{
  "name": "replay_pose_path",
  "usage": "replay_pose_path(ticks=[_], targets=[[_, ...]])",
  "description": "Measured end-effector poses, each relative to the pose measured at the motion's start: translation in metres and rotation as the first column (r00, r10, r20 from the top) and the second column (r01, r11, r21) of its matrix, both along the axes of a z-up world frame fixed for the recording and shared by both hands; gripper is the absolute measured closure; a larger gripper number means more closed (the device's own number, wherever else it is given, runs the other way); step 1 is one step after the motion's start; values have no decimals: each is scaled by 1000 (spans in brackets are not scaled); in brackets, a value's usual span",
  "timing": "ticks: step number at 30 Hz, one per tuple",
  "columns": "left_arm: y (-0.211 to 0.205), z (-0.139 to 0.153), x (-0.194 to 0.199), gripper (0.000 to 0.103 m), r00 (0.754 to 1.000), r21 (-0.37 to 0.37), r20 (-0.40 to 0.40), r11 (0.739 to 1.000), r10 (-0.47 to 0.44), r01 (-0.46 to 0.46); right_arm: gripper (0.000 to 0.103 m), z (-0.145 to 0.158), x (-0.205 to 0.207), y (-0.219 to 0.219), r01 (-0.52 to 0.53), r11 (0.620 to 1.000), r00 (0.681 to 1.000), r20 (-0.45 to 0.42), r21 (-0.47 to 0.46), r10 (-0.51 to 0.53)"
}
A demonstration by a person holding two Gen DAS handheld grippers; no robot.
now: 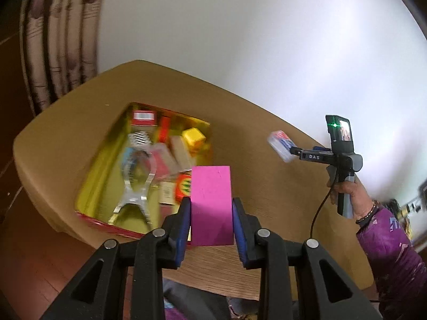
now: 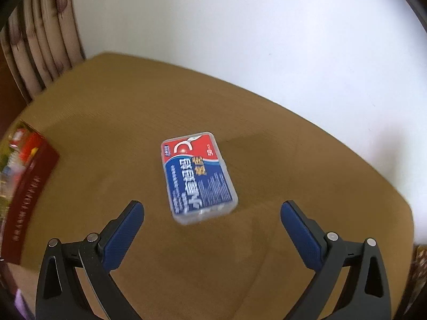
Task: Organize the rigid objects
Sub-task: 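Carry the pink eraser toward the tin with the left tool while the right tool grasps the floss box, then lower the pink eraser into the tin and open the left tool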
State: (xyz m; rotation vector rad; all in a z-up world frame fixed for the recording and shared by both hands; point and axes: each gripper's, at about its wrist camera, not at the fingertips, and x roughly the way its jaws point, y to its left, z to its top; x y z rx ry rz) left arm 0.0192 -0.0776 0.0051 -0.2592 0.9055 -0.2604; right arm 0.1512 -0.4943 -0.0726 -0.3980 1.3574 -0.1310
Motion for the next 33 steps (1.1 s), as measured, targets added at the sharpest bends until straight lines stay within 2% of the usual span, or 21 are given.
replay_pose_path(ticks=[6,7,8,9,10,14,17,22,30,33], targets=[[32,2,0,73,998,2,-13,998,61,-61,3,-30,30,-6,27,999,995,-91,-32,-30],[36,1,1,73,997,5,-16,998,69,-69,10,-36,34,-8,40,999,993,-108,-24,-43],[40,1,1,73,997,5,-17,997,76,-76,30,-41,37,-9,49,999,991,-126,-13,-50],[44,1,0,73,996,3,-16,996,85,-85,41,-46,38,-10,58,998,987,-151,-6,-59],[47,2,0,73,996,5,-18,996,91,-90,44,-50,38,-9,60,998,985,-161,-24,-63],[55,-1,2,73,994,6,-29,995,105,-104,45,-46,23,-1,55,998,991,-123,-17,-56],[55,-4,4,73,994,9,-39,995,102,-101,45,-25,6,4,71,997,996,-55,40,-68],[55,-14,6,73,993,6,-55,995,102,-102,45,16,-46,29,79,980,995,43,183,-89],[51,-15,8,73,997,22,-43,998,66,-66,45,37,-128,49,137,935,983,72,328,-169],[44,-13,19,73,999,53,-31,998,32,-30,45,39,-147,54,156,928,980,62,338,-188]])
